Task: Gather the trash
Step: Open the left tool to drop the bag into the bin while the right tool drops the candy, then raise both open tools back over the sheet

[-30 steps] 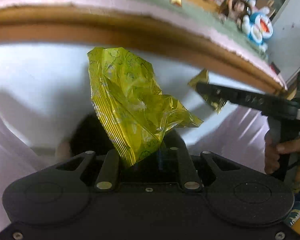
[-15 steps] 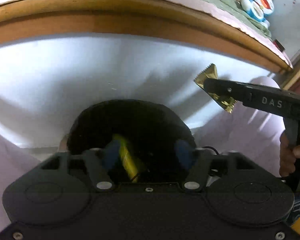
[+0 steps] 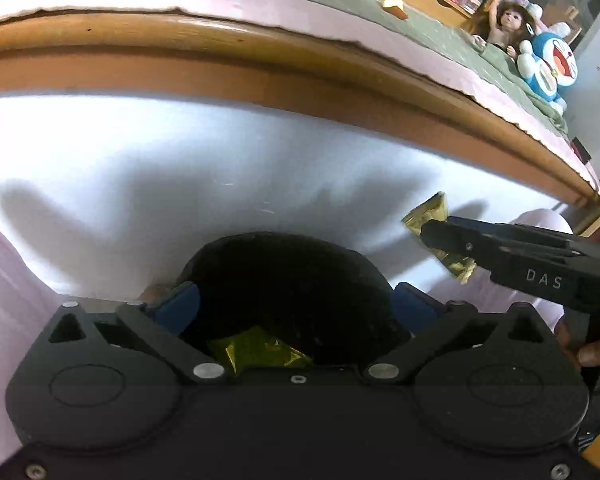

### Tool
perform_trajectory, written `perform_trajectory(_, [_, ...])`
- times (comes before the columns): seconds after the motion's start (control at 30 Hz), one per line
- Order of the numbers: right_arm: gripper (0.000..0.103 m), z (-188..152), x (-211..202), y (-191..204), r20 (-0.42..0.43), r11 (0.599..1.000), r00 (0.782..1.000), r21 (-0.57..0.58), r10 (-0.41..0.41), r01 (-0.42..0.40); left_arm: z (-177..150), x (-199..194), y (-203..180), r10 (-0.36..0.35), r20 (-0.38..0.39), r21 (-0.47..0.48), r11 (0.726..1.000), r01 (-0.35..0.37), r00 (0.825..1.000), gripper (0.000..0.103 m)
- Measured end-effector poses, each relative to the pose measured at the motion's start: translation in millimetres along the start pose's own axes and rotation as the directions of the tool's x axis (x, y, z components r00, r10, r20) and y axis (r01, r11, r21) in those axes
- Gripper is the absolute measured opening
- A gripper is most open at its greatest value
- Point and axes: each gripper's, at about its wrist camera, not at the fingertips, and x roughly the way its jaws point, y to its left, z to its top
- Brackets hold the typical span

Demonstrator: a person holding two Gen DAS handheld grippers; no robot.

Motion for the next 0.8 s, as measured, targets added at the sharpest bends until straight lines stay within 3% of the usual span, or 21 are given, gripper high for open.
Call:
perform_trajectory(0.03, [0.084,1,1,2,0.000,1.000,1.000,-0.008,-0.011,0.011,0,1,0,0.000,0.000,-0.001,1.000,0.000,1.000,0.103])
perform_trajectory(0.13, [0.102,0,3,5,0.007,0.998,0.999,-0.028,-0.047,0.047,0,3,-2,0.007,-0.004,-0.005,1.000,-0.007,1.000,0.103])
perform_trajectory(0.43, [0.103,-2,8,2,-0.028,0.996,0.996,-0.011,-0.090,0.089,0,9,-5,0.017,-0.019,-0.015,1.000,-0.017,1.000,0.103])
perform_trajectory(0.8, [0.103,13,-7,-1,0.007,0.990,0.991,-0.036,-0.133,0.133,11,1,-9,0.008,-0.009,-0.027,1.000,-0.008,1.000,0.103])
